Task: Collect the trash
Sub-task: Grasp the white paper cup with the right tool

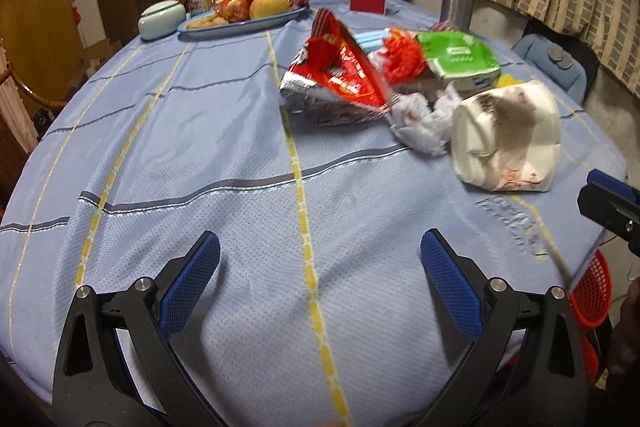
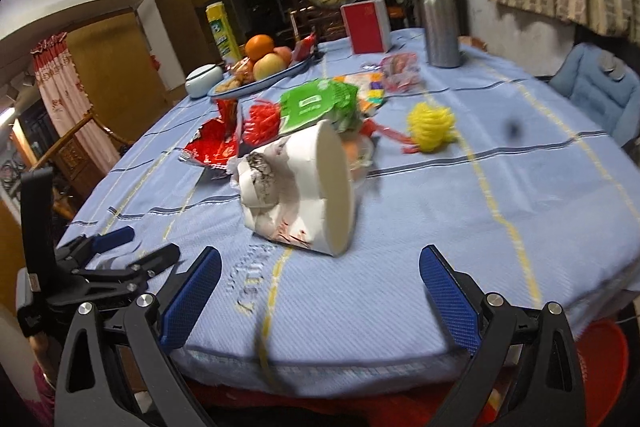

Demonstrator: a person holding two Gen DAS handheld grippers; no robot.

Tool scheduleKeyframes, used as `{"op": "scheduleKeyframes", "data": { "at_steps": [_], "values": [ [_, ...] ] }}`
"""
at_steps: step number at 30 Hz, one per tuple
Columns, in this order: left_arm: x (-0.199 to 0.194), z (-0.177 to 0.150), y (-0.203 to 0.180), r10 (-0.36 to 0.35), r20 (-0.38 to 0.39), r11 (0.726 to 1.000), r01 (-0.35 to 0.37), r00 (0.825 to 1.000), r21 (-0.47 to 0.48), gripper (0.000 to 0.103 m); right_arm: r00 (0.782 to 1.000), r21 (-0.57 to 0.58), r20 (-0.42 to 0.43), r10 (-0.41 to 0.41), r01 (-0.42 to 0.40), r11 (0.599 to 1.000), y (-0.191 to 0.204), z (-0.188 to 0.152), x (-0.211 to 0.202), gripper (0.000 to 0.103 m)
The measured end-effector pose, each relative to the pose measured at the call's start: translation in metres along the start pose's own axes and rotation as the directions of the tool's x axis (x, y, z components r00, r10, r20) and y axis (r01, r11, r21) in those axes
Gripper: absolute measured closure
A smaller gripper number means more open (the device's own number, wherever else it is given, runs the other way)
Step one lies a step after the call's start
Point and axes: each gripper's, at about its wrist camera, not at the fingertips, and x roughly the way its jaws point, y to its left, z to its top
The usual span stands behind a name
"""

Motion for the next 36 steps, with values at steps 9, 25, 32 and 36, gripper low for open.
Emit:
{"op": "scheduleKeyframes", "data": {
  "at_steps": [9,25,32,36],
  "values": [
    [0.001,0.001,0.003,-0.045,-0.013,0.998,0.045,0.999,-0.043,0.007,0.999,-0.054,-0.003,0.045,-0.045,0.998,0.023,0.019,0.031,0.006],
    [0.003,0.005,0.005,-0.054,-0.023,0.998,0.054,0.998,-0.040,0.007,0.998,-0.020,0.031,0.046,-0.046,0.999,0.005,0.024,0.039,0.077],
    [0.009,0.019,0.011,-0.103,-0.089,0.994,0.101,0.991,-0.031,0.007,0.995,0.051,0.074,0.068,-0.072,0.996,-0.028,0.014,0.016,0.089],
    [0.014,0.047,0.022,-0.123,-0.087,0.991,0.117,0.989,-0.073,0.007,0.994,0.066,0.072,0.080,-0.085,0.994,-0.037,0.013,0.017,0.089]
  ]
}}
